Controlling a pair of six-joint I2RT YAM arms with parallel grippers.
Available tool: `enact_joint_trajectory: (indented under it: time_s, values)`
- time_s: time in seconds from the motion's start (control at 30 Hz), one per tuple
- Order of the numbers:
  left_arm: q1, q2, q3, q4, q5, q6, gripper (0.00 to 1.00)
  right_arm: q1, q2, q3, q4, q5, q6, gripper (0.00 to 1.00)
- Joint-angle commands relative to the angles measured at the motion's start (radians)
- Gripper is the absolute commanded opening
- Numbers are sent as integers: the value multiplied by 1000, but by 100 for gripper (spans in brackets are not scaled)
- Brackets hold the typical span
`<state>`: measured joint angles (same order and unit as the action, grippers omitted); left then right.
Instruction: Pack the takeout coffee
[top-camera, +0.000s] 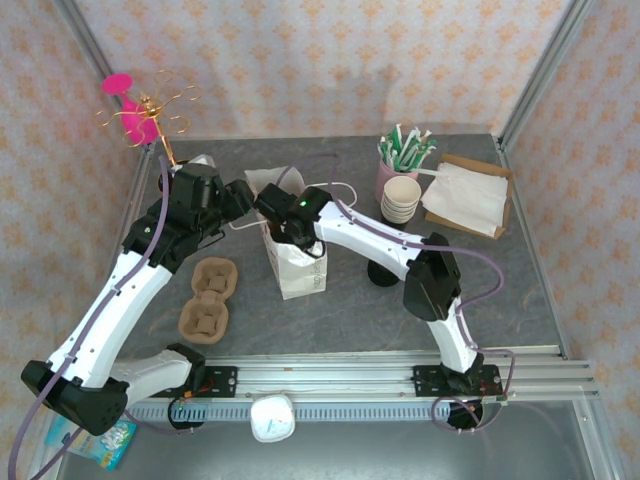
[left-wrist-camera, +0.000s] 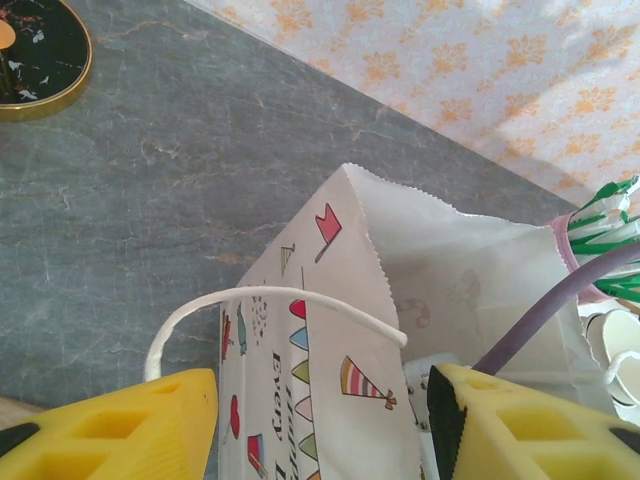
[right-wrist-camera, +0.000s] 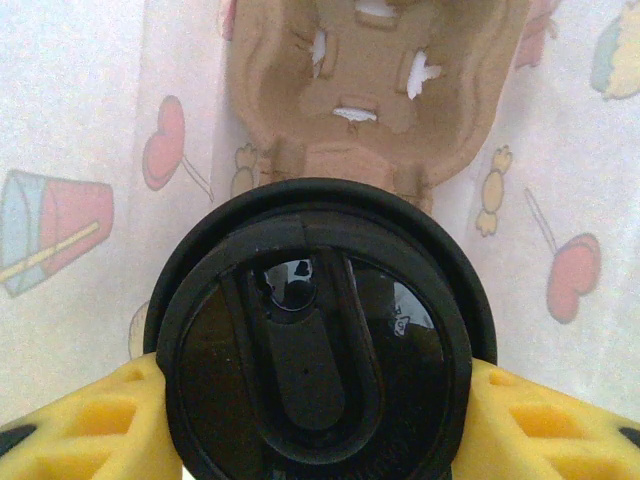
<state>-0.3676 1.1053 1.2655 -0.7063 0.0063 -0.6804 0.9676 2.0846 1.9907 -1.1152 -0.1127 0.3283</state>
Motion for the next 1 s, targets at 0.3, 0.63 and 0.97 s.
enact_joint_trajectory:
  time_s: [0.3,0.63,0.97]
  values:
    - [-7,-3,-2,29,46,13,61,12,16,84,-56,58,2,68]
    - [-7,5,-11,29,54,10,60,14,22,134,-80,67,4,70]
    - [-8,11,-20,38,64,7,60,15,24,161,-94,74,4,87]
